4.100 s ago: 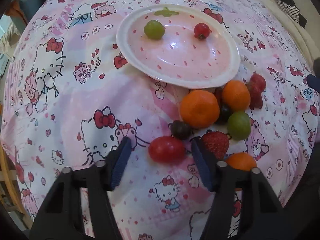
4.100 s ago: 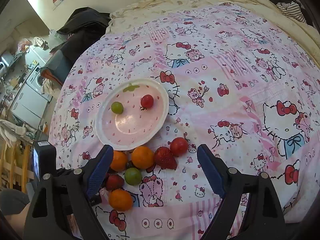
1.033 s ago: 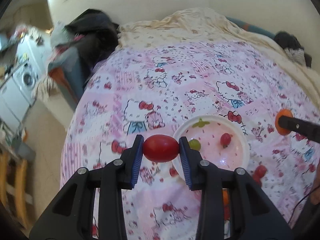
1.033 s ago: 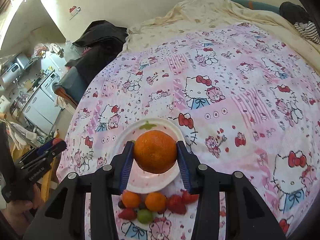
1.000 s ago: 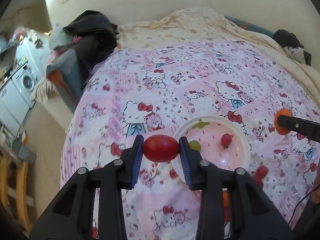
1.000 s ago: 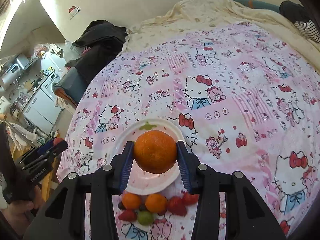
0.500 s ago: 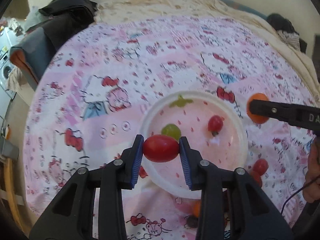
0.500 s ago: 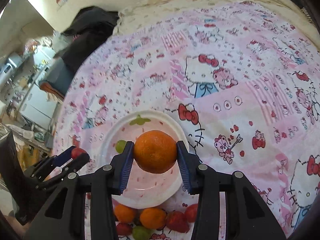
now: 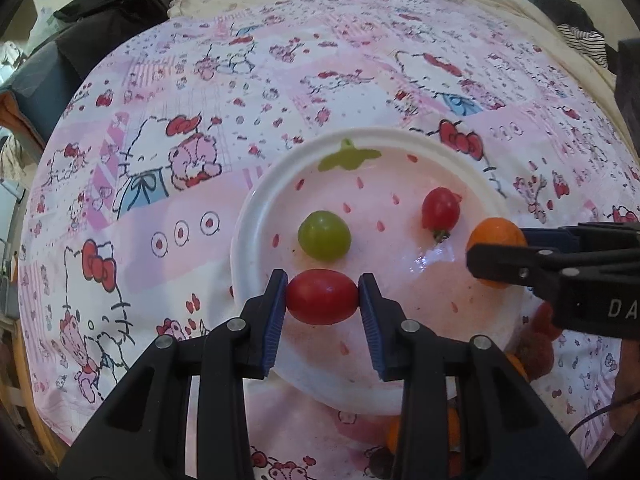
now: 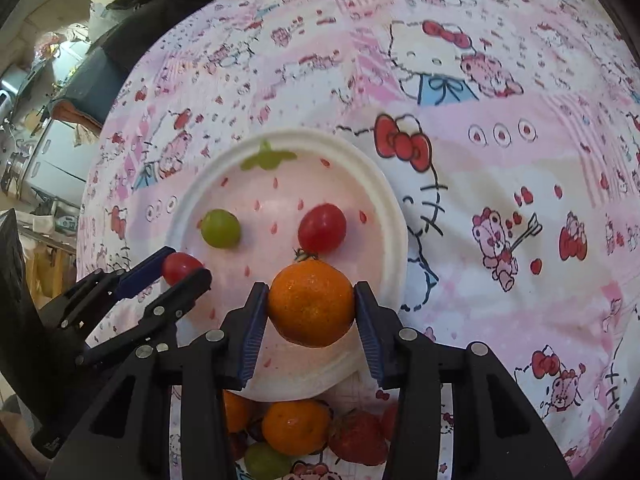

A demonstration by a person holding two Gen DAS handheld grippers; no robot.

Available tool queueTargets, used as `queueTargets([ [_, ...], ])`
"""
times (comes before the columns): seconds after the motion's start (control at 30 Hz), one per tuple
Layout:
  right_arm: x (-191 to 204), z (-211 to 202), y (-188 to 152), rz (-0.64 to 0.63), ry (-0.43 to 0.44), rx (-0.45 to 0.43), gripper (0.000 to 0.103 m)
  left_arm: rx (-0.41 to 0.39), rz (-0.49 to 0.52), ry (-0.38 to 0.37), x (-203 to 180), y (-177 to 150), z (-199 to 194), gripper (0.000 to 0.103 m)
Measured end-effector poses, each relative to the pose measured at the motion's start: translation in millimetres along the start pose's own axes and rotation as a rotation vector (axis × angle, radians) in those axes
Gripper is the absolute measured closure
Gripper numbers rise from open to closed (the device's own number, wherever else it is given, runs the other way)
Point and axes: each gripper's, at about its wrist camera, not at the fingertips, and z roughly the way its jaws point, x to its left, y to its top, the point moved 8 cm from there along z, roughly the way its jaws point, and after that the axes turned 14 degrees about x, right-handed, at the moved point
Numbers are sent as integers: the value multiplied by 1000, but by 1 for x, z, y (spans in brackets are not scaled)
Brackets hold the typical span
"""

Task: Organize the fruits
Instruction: 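Carry the red tomato onto the plate while the right gripper sets the orange beside it, then lift both open grippers away from the pink plate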

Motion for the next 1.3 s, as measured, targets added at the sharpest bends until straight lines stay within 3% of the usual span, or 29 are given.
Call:
queueTargets([
  [0.4, -9, -1, 2, 39, -4, 4, 56, 12, -45, -34, 6, 1, 1, 70],
  [0.43, -9, -2, 2, 42, -1, 5, 56, 13, -43, -36, 6, 0, 0, 68],
  [0.5, -10, -2, 3, 49, -1, 10, 57, 7, -40, -29, 5, 0, -2, 51],
  [0.57, -10, -3, 3, 58, 12, 11, 54, -7, -39, -30, 4, 1, -5, 43],
  [0.63, -9, -8, 5, 64, 44, -11, 37, -7, -36, -33, 3, 1, -6, 39],
  [0.67, -8, -12, 6, 65, 48, -29, 26, -10, -35, -41, 2, 2, -8, 38],
  [0.7, -7, -17, 7, 61, 51, -50, 23, -13, -34, -46, 1, 2, -9, 37],
  [1.3, -5, -76, -8, 66, 74, -198, 23, -119, -103, -80, 17, -1, -64, 37],
])
